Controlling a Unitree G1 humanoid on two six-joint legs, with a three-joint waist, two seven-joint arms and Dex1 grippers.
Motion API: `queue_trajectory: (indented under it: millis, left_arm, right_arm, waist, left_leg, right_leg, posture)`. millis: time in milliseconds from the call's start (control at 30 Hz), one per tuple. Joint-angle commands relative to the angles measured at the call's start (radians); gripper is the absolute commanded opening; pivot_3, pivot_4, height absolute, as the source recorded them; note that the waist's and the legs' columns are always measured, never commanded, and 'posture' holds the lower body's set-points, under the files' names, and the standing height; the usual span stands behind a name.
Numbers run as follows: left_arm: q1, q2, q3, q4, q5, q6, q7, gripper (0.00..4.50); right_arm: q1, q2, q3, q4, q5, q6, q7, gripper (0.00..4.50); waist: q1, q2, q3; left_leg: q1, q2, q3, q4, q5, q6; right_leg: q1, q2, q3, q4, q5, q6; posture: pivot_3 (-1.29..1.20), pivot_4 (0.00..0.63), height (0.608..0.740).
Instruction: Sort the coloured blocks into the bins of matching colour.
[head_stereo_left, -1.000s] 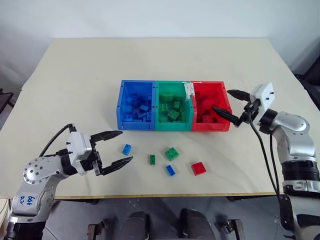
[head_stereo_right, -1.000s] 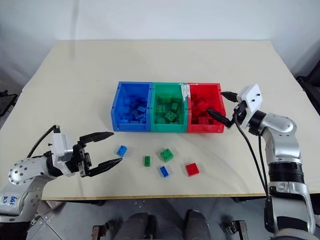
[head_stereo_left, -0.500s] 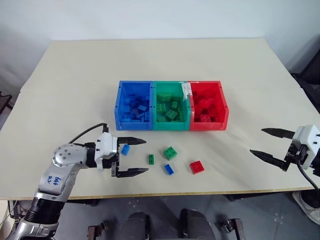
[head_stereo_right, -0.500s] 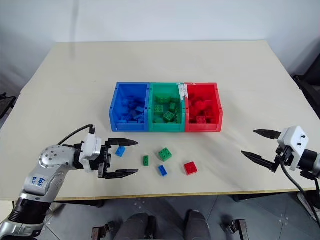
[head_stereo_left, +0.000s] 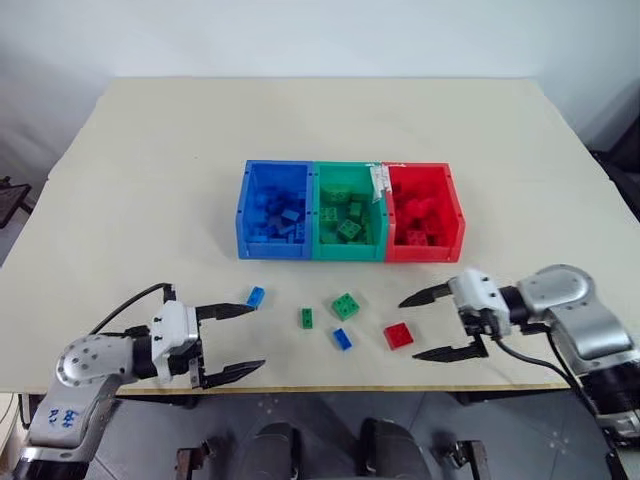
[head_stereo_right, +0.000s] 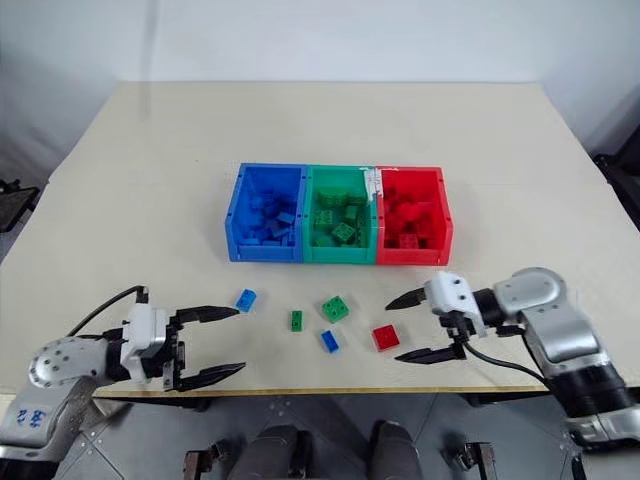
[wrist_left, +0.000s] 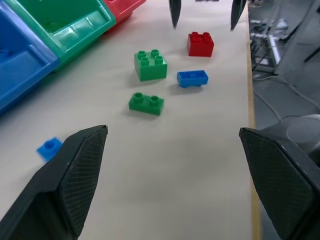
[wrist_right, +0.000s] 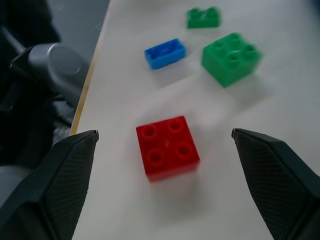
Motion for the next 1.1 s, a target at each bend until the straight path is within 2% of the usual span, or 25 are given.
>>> queue_trajectory:
  millis: [33,233,333,467,533,667,800,967,1100]
  left_arm:
    - [0.031,0.008,0.042,-0.079,-0.029,0.007,0.024,4.50]
    - [0.022,-0.005,0.043,-0.114,-0.033,0.017,0.062,4.50]
    - [-0.003,-0.023,0.033,-0.113,-0.028,-0.001,0.083,4.50]
    - [-0.070,-0.067,0.021,-0.117,-0.044,0.021,0.140,4.50]
    - [-0.099,-0.080,0.016,-0.125,-0.069,0.058,0.162,4.50]
    - [-0.131,-0.082,0.004,-0.119,-0.083,0.088,0.166,4.50]
    - [-0.155,-0.076,0.002,-0.097,-0.063,0.082,0.167,4.50]
    - [-0.164,-0.057,-0.003,-0.091,-0.071,0.111,0.154,4.50]
    - [-0.186,-0.053,-0.018,-0.066,-0.055,0.110,0.143,4.50]
  right_arm:
    - [-0.043,0.019,0.031,0.066,-0.045,-0.055,0.040,3.53]
    - [-0.055,0.019,0.019,0.126,-0.047,-0.126,0.050,1.47]
    - [-0.048,0.011,-0.020,0.132,-0.021,-0.119,0.023,1.46]
    - [-0.088,0.044,-0.191,0.114,0.143,0.118,-0.127,1.46]
    - [-0.135,0.071,-0.263,0.152,0.167,0.147,-0.220,1.46]
    - [-0.263,0.102,-0.314,0.280,0.121,0.159,-0.355,1.46]
    - [-0.379,0.137,-0.293,0.434,0.030,0.120,-0.459,1.46]
    - [-0.409,0.161,-0.308,0.473,0.016,0.105,-0.473,3.05]
    - [-0.330,0.134,-0.341,0.390,0.043,0.065,-0.419,4.47]
  waist:
    - [0.001,0.000,0.000]
    - [-0.001,0.000,0.000]
    - [0.000,0.000,0.000]
    - [0.003,0.000,0.000]
    - [0.001,0.000,0.000]
    - [-0.009,0.000,0.000]
    - [-0.022,0.000,0.000]
    - [-0.022,0.000,0.000]
    - [-0.017,0.000,0.000]
  left_leg:
    - [0.000,0.000,0.000,0.000,0.000,0.000]
    - [0.000,0.000,0.000,-0.001,0.000,0.000]
    - [0.000,0.001,0.001,-0.001,0.000,0.000]
    - [-0.001,0.000,0.000,0.000,0.000,0.000]
    - [-0.001,0.000,0.000,0.000,0.000,0.000]
    - [0.000,0.001,0.001,-0.001,0.000,0.000]
    - [-0.001,0.001,0.002,-0.001,0.000,0.000]
    - [-0.001,0.000,0.002,-0.002,0.000,0.000]
    - [-0.001,0.000,0.001,-0.002,0.000,0.000]
  right_leg:
    - [0.000,0.000,0.000,0.000,0.000,0.000]
    - [0.000,0.002,-0.003,0.002,0.000,0.000]
    - [0.000,0.002,-0.003,0.002,0.000,0.000]
    - [0.001,0.002,-0.003,0.002,0.000,0.000]
    - [0.000,0.002,-0.003,0.003,0.000,0.000]
    - [0.000,0.002,-0.003,0.003,0.000,0.000]
    - [0.000,0.002,-0.003,0.003,0.000,0.000]
    - [-0.001,0.002,-0.004,0.003,0.000,0.000]
    - [-0.001,0.002,-0.004,0.003,0.000,0.000]
  posture:
    - [0.00,0.150,0.740]
    - [0.00,0.150,0.740]
    - [0.00,0.150,0.740]
    - [0.00,0.150,0.740]
    - [0.00,0.150,0.740]
    - [0.00,0.150,0.740]
    - [0.00,0.150,0.740]
    - [0.00,0.150,0.740]
    - [0.00,0.150,0.740]
